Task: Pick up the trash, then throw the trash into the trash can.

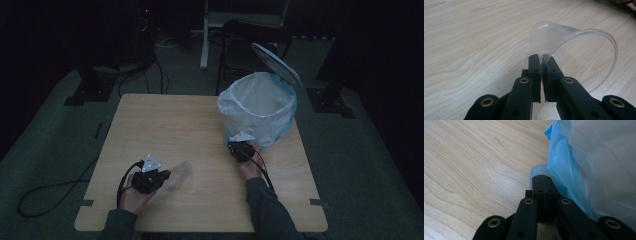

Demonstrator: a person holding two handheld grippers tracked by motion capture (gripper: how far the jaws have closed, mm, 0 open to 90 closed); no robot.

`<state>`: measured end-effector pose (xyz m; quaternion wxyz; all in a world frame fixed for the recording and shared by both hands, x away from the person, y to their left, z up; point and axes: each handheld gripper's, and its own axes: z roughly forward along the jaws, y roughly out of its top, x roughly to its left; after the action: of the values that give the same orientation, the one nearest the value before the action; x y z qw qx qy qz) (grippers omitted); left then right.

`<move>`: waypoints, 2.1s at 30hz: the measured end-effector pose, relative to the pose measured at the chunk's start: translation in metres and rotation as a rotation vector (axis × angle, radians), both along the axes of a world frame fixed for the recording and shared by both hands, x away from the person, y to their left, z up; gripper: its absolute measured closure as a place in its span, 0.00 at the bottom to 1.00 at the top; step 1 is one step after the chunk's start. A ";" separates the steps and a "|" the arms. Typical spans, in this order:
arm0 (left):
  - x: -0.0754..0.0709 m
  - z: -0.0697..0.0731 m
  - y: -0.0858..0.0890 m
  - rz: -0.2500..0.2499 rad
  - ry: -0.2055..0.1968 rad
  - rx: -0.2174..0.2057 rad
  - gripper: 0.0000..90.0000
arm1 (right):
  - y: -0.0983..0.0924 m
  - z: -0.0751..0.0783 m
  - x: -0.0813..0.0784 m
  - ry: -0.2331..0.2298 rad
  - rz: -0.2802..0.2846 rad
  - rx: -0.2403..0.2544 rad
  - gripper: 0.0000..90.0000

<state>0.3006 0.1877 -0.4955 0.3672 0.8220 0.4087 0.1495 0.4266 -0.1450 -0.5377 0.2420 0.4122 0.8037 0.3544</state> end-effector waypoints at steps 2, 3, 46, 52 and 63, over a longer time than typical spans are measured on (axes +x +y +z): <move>0.001 0.000 0.000 0.000 -0.003 -0.010 0.97 | 0.000 0.000 0.000 0.000 0.000 0.000 1.00; 0.002 0.000 0.000 0.001 -0.003 -0.018 0.97 | 0.000 0.000 0.000 0.000 0.001 0.000 1.00; 0.030 0.052 0.005 0.047 -0.151 -0.121 0.97 | -0.001 -0.001 0.000 -0.010 0.007 0.006 1.00; 0.032 0.058 0.007 0.049 -0.163 -0.128 0.97 | -0.001 -0.002 -0.001 -0.015 0.002 0.003 1.00; 0.039 0.072 0.004 0.031 -0.186 -0.146 0.97 | -0.001 -0.002 -0.001 -0.012 0.000 0.010 1.00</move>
<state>0.3391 0.1913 -0.4235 0.4601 0.7692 0.3953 0.2009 0.4260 -0.1462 -0.5392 0.2447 0.4111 0.8005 0.3611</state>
